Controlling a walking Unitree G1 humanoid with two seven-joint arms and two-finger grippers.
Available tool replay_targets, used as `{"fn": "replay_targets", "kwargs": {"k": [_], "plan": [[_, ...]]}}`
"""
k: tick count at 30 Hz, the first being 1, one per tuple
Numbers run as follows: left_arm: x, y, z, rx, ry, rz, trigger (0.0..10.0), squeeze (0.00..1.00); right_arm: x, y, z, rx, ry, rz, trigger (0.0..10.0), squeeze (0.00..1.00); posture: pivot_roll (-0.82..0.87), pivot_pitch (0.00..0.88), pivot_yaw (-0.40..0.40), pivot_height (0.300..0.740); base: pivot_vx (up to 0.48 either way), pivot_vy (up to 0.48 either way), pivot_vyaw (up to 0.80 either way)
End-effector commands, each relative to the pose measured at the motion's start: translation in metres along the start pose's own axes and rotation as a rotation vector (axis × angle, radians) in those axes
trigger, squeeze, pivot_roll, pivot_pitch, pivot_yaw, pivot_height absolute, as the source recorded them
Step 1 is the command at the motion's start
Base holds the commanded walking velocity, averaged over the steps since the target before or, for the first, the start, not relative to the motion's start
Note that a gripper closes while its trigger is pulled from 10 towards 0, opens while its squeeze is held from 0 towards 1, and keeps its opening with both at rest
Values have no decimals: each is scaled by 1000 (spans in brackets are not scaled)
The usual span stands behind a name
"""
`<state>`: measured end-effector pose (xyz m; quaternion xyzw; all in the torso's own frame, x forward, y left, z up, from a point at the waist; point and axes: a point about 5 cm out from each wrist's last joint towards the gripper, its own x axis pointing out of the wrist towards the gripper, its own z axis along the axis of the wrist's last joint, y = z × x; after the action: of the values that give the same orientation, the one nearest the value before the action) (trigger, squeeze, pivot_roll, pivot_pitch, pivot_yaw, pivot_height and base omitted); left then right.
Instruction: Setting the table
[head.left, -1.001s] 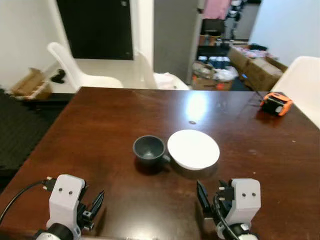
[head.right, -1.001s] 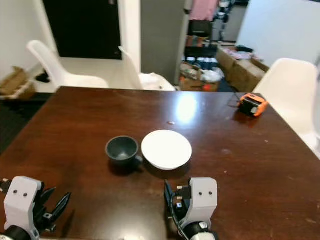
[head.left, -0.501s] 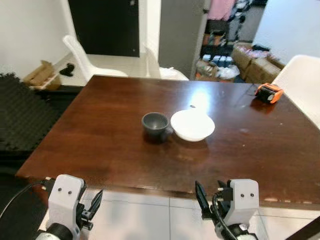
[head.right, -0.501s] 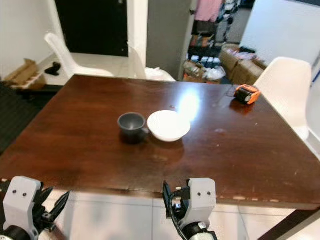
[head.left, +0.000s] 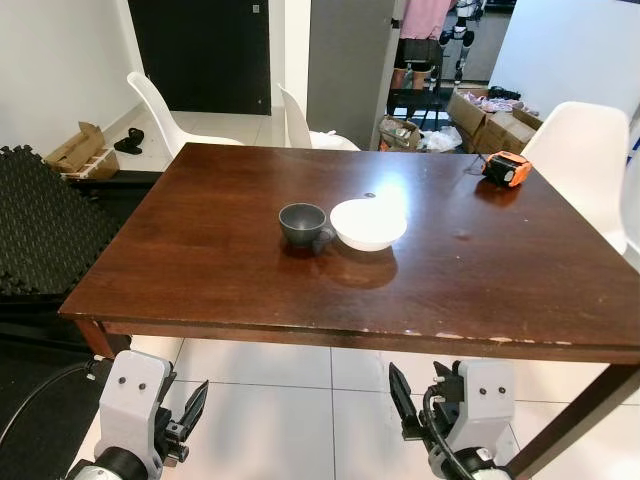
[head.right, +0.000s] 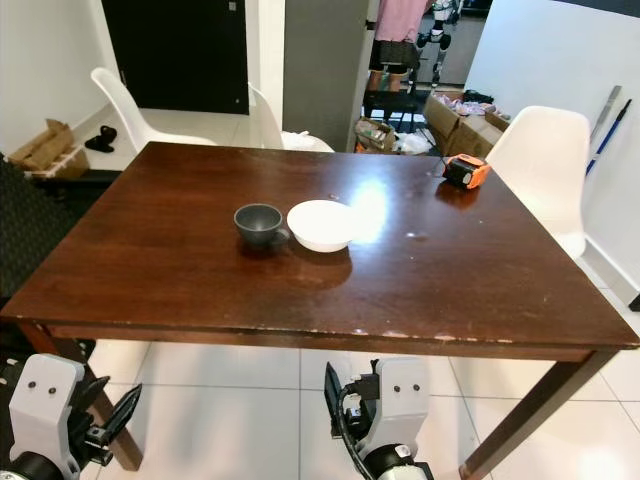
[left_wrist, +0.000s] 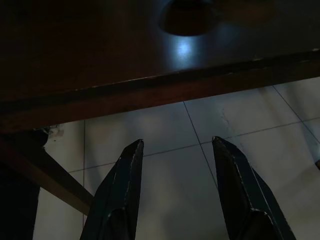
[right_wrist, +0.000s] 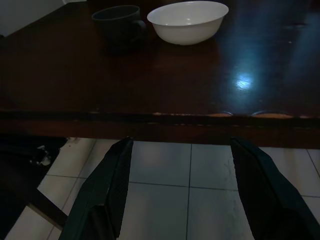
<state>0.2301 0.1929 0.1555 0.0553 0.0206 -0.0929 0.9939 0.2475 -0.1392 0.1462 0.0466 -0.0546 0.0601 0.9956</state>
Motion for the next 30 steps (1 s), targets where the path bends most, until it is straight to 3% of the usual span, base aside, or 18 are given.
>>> {"fn": "replay_targets", "kwargs": {"k": [1, 5, 30], "plan": [[-1, 1, -5, 5, 18, 5, 10000, 0, -1, -4, -4, -10, 15, -13, 10000, 0, 26, 148, 61, 740, 0, 0, 0], [-1, 0, -5, 5, 18, 5, 10000, 0, -1, -4, -4, -5, 18, -13, 10000, 0, 26, 147, 59, 740, 0, 0, 0], [1, -1, -9, -12, 26, 8, 10000, 0, -1, -8, -8, 21, 42, -34, 10000, 0, 26, 150, 59, 740, 0, 0, -800]]}}
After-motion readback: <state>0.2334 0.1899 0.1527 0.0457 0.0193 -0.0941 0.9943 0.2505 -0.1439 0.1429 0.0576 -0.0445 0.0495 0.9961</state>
